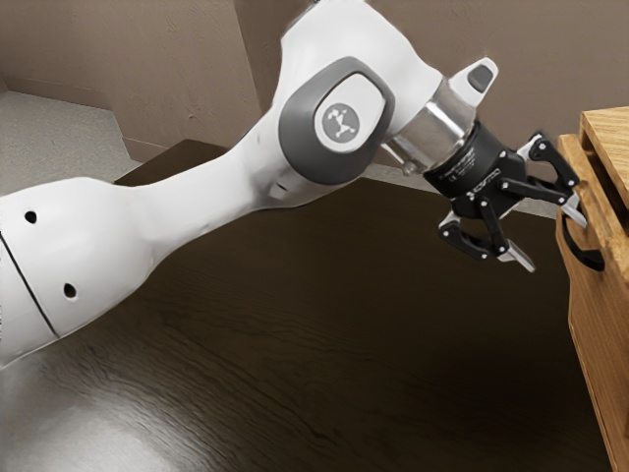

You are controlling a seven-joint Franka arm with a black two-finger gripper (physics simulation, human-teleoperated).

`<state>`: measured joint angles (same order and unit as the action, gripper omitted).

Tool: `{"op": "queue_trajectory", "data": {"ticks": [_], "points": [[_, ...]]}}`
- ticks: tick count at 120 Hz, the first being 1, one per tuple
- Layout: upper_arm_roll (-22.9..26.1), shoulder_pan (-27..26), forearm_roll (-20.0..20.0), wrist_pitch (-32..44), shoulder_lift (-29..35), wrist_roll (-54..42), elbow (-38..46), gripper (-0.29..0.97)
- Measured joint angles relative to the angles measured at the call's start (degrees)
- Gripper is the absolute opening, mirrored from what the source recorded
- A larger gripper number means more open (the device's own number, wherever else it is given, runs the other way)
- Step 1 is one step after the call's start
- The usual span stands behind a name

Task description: Pull the drawer handle with one arm to open the drawer

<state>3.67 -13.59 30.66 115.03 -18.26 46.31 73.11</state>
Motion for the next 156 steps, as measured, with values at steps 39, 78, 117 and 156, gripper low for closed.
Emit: {"op": "queue_trajectory", "data": {"ticks": [39,78,117,156], "points": [[-0.7,1.3,0.2,-0.1,6.6,-0.1,8.2,0.35],[-0.7,2.4,-0.7,0.4,13.3,-0.8,15.9,0.35],[-1.7,3.5,-1.8,1.5,20.9,-1.5,24.1,0.35],[-4.0,2.0,-4.2,2.0,27.0,-2.3,30.8,0.35]]}}
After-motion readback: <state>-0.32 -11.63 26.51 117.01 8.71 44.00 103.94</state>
